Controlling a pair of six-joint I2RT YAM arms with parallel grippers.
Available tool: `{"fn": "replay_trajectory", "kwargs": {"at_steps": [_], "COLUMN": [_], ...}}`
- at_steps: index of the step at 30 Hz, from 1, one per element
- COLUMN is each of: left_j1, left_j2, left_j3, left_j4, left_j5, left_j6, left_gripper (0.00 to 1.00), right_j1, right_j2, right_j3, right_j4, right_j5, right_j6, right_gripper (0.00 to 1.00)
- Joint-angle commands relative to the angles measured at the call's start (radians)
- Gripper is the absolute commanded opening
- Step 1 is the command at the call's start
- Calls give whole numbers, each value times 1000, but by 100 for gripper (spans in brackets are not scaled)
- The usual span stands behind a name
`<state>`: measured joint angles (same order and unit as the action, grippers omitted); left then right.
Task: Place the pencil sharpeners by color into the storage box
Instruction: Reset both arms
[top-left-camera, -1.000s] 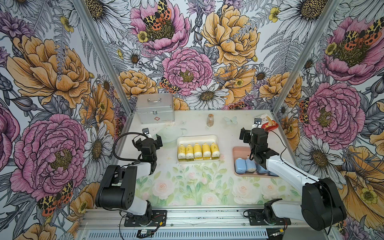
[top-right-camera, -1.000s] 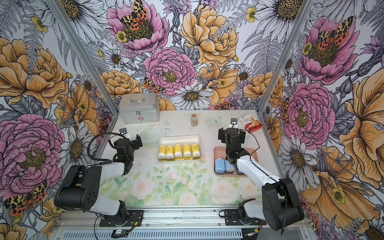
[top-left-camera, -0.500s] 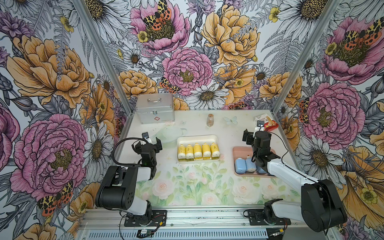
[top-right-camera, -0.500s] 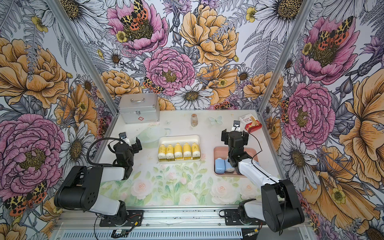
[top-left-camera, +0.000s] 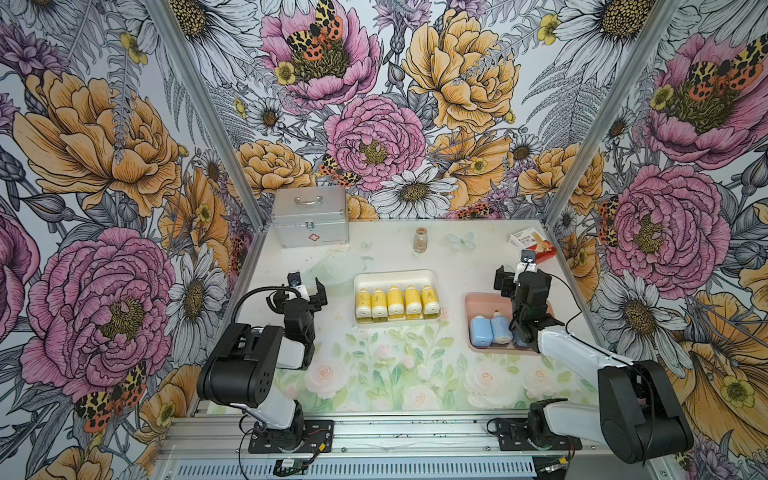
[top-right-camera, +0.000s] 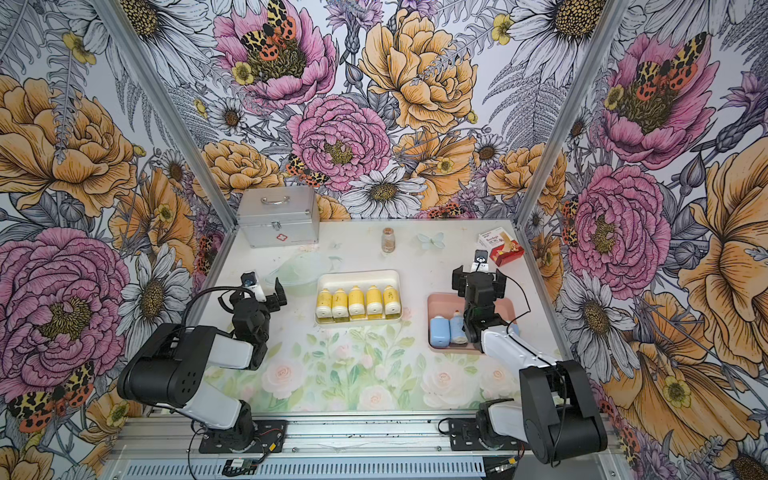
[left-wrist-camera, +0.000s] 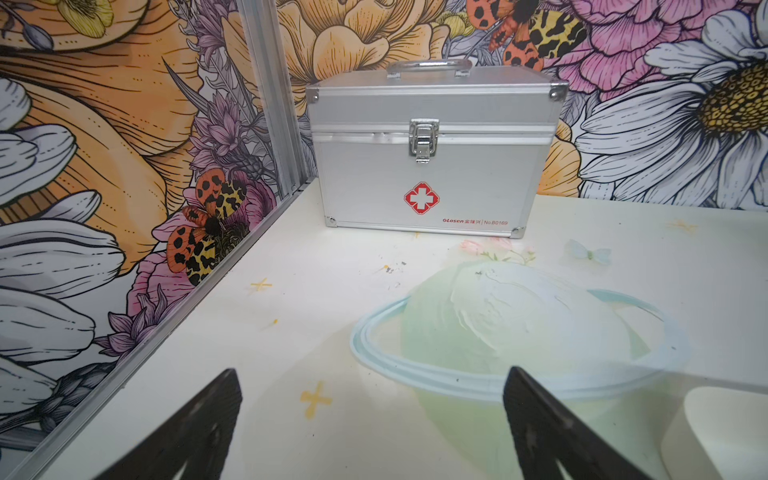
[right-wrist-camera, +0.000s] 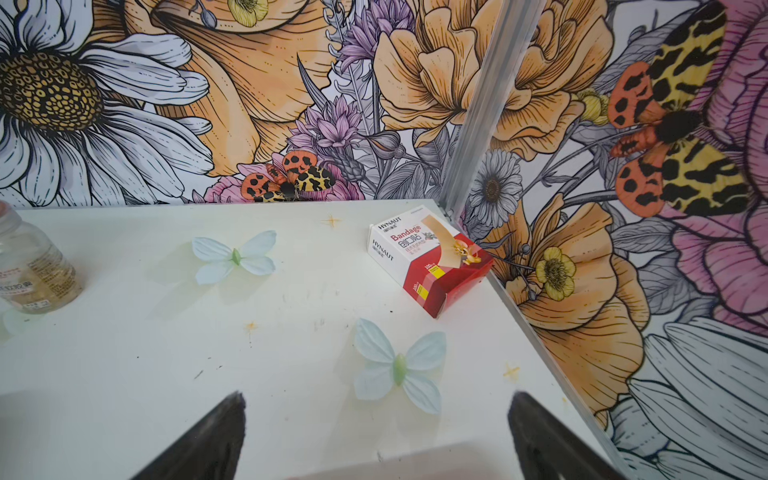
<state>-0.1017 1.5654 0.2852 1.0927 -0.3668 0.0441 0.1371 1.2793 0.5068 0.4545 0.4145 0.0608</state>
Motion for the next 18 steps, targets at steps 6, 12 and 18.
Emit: {"fn": "replay_trajectory", "kwargs": {"at_steps": [6, 12, 18], "left_j1": [32, 34, 34], "left_j2": [-16, -16, -16], "left_j3": [60, 64, 64], "left_j4": [-87, -96, -95], "left_j5": [41, 42, 42], "left_j6": [-16, -19, -20], "left_gripper": [99, 99, 99], "right_j1": [-16, -27, -36], "right_j2": [62, 118, 170], "right_j3": [-85, -90, -94], "right_j4": [180, 250, 309], "right_j5": [-15, -38, -57], "right_j6": [-27, -31, -37], "right_gripper": [100, 100, 100]}}
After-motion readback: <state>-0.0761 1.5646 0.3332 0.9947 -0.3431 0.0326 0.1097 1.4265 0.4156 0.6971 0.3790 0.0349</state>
